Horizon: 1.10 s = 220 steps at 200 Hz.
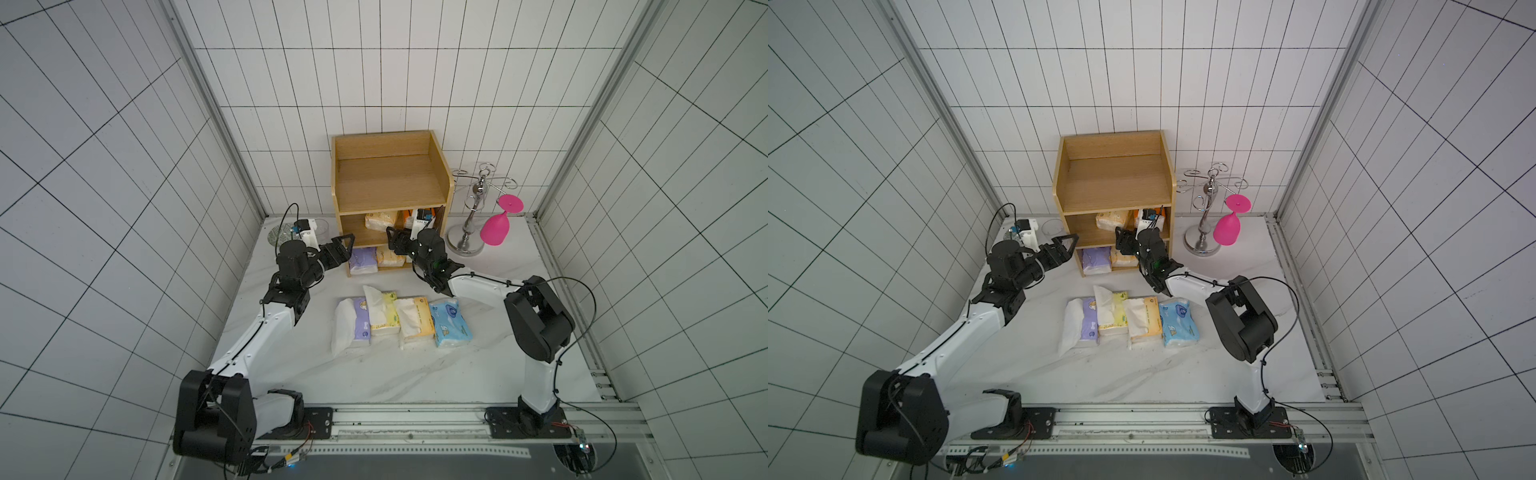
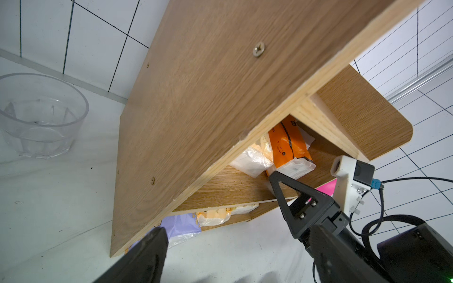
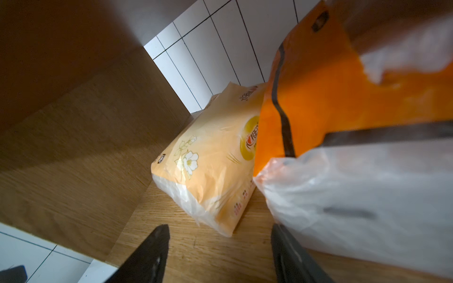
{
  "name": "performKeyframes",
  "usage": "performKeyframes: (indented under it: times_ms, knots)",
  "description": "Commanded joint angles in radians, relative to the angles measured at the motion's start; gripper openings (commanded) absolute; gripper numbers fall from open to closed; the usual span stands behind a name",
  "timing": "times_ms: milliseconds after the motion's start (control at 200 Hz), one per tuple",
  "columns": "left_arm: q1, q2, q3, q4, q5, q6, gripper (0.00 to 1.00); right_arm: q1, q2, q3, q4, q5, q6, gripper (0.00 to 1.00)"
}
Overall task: Remove the tissue boxes from the shelf
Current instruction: Pick up a box of tissues from the shelf.
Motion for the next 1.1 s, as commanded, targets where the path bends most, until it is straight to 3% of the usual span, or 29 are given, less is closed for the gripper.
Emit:
performKeyframes:
  times_ms: [0, 210, 320, 430, 620, 760, 1094]
  knots:
    - [0.004, 0.006, 0.028, 0.029, 0.016, 0.069, 0.94, -0.007, 0.053, 0.074, 0.019, 0.001, 0.024, 0.7]
    - [0.004, -0.003, 0.009, 0.036, 0.005, 0.093, 0.95, 0.002, 0.122, 0.131, 0.02, 0.01, 0.054, 0.69]
    - [0.004, -0.011, -0.005, 0.041, 0.002, 0.093, 0.95, 0.006, 0.153, 0.164, 0.006, 0.013, 0.067, 0.63]
    - [0.004, -0.017, -0.013, 0.042, -0.007, 0.098, 0.95, 0.005, 0.172, 0.178, 0.009, 0.02, 0.079, 0.49]
    - [0.005, -0.011, -0.016, 0.035, -0.015, 0.101, 0.95, 0.006, 0.177, 0.187, 0.007, 0.019, 0.073, 0.15]
    - [0.004, -0.015, -0.016, 0.028, -0.018, 0.096, 0.95, 0.006, 0.144, 0.161, 0.013, 0.01, 0.061, 0.0]
    - [0.004, -0.067, -0.046, 0.0, -0.019, 0.047, 0.95, 0.01, 0.011, -0.006, -0.015, -0.11, 0.047, 0.0]
